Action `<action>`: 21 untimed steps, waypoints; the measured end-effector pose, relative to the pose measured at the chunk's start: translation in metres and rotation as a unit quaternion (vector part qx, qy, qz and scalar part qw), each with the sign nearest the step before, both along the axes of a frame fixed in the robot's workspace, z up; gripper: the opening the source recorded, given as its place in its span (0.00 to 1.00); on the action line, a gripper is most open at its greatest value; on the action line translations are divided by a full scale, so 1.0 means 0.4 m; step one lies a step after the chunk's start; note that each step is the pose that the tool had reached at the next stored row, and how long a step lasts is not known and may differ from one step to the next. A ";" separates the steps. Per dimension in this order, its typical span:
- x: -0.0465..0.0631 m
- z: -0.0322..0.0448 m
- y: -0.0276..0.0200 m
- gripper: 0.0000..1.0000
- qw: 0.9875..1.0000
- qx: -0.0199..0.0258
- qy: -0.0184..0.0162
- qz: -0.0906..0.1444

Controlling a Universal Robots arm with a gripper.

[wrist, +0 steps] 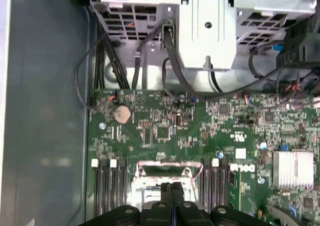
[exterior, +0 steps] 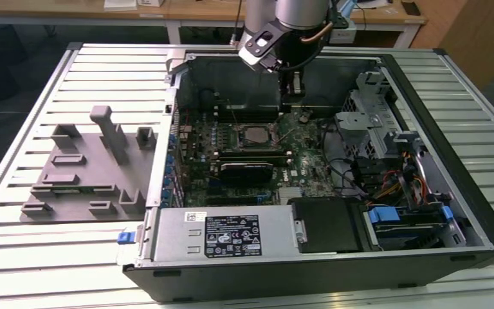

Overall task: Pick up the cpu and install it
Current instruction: 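Close the cpu cover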

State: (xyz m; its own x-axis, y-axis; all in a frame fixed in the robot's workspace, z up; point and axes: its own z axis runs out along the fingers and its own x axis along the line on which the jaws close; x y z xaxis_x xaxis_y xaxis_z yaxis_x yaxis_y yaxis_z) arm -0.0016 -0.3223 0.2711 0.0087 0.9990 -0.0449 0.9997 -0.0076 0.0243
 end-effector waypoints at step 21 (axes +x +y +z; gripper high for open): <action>0.102 -0.028 0.005 0.11 1.000 -0.002 0.001 0.000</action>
